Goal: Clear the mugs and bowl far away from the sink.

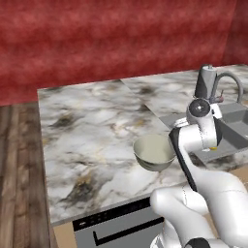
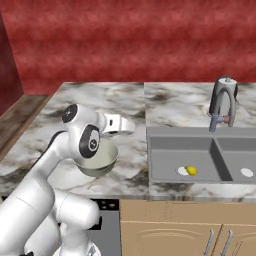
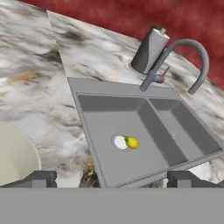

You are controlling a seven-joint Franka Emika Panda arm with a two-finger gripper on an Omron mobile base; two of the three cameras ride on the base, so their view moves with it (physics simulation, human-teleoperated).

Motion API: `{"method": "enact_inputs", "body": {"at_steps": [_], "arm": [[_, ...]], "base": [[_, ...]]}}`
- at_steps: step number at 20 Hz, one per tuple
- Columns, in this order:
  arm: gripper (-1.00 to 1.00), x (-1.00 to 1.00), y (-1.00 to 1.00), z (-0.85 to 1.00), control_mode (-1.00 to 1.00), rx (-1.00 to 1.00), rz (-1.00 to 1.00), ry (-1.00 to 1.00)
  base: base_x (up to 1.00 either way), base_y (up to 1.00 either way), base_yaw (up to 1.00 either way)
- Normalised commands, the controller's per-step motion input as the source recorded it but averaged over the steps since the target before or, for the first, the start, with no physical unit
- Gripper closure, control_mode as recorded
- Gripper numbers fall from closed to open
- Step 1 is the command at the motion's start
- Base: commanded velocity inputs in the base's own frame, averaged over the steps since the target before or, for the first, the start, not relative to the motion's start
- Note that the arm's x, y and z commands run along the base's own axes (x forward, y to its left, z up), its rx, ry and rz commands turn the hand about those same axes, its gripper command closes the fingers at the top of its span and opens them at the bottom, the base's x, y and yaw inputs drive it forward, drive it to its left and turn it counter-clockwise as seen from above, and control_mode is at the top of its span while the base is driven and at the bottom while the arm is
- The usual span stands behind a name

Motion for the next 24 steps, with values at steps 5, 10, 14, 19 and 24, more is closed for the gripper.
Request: {"method": "enact_inputs", "body": {"at_steps": [5,10,14,19,24], "arm": [[-1.00,0.01,0.02,0.23,-1.00,0.05,0.18,0.42],[-1.00,-0.01,-0.14,-0.03,-1.00,0.22,0.11,0.05],[-1.00,0.00,0.01,-0.32,-1.00,0.03,0.00,-0.04],[-1.00,0.00,0.12,-0.47,-1.00,0.03,0.01,0.00],[-1.00,0.00,0.19,-0.47,-1.00,0.02,0.00,0.00]], "base": [[0.00,0.00,0.00],[0.00,0.00,0.00],[0.00,0.00,0.00],[0.00,0.00,0.00],[0.00,0.00,0.00]]}}
